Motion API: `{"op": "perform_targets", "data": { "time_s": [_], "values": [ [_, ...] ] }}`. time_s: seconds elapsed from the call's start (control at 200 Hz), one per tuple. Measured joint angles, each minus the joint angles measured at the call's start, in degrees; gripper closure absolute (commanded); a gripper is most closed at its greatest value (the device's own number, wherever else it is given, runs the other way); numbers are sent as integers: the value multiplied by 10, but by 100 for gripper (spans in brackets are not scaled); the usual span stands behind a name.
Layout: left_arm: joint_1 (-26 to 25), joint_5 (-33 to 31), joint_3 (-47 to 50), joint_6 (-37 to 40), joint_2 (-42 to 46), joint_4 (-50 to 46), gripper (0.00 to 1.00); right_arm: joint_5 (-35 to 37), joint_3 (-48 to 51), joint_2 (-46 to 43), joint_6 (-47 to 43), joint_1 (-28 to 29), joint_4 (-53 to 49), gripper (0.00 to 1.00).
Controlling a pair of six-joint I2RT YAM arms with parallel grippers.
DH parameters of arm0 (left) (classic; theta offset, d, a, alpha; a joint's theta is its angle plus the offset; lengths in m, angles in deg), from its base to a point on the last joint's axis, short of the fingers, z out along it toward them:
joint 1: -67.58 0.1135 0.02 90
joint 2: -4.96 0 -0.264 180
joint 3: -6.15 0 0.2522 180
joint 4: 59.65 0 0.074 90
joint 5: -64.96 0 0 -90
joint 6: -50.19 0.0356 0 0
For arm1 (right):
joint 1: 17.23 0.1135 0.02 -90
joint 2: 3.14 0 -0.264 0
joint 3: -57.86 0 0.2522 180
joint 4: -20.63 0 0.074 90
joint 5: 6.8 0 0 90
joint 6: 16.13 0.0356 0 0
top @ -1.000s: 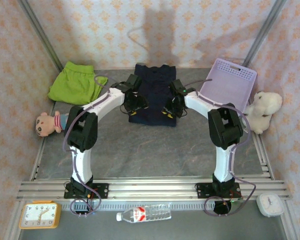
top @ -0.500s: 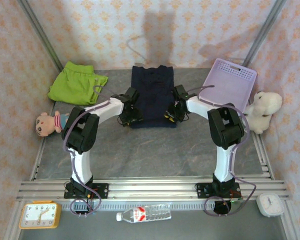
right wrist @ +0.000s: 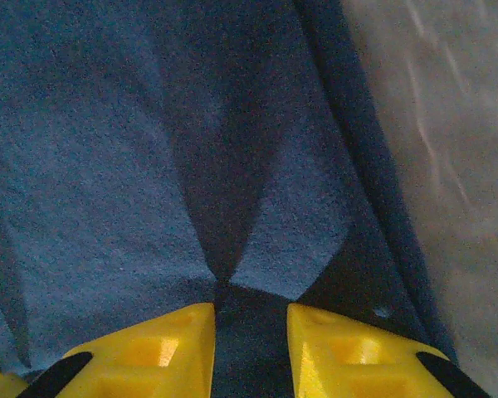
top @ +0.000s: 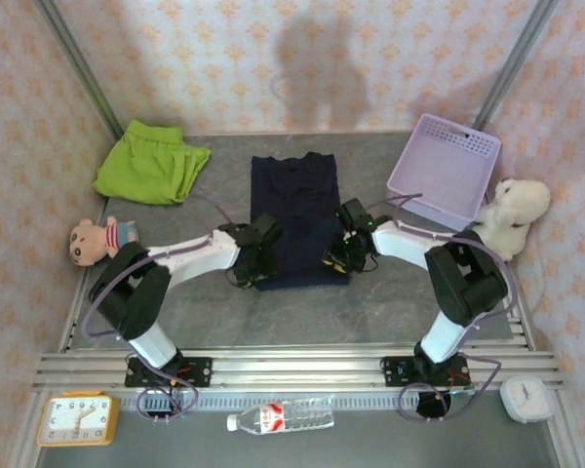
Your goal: Fold and stack the mixed laundry pile
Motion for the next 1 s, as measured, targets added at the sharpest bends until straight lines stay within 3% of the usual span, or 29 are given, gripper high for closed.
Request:
{"op": "perform_targets", "data": {
  "time_s": [0.155, 0.28, 0.4, 0.63, 1.001],
  "values": [
    [-16, -21, 18, -35, 105, -45, 24, 5, 30, -85, 3, 1, -47, 31],
    [5, -43, 17, -34, 175, -60, 22, 27, 29, -184, 6, 1, -82, 24],
    [32, -43, 25, -26, 201, -52, 22, 34, 26, -229, 5, 1, -99, 23],
    [28, -24, 94, -28, 216, -9, 29, 33, 49, -209, 8, 1, -111, 27],
    [-10, 1, 143, -176, 205, 29, 30, 53, 82, -138, 61, 1, -96, 45]
  ]
}}
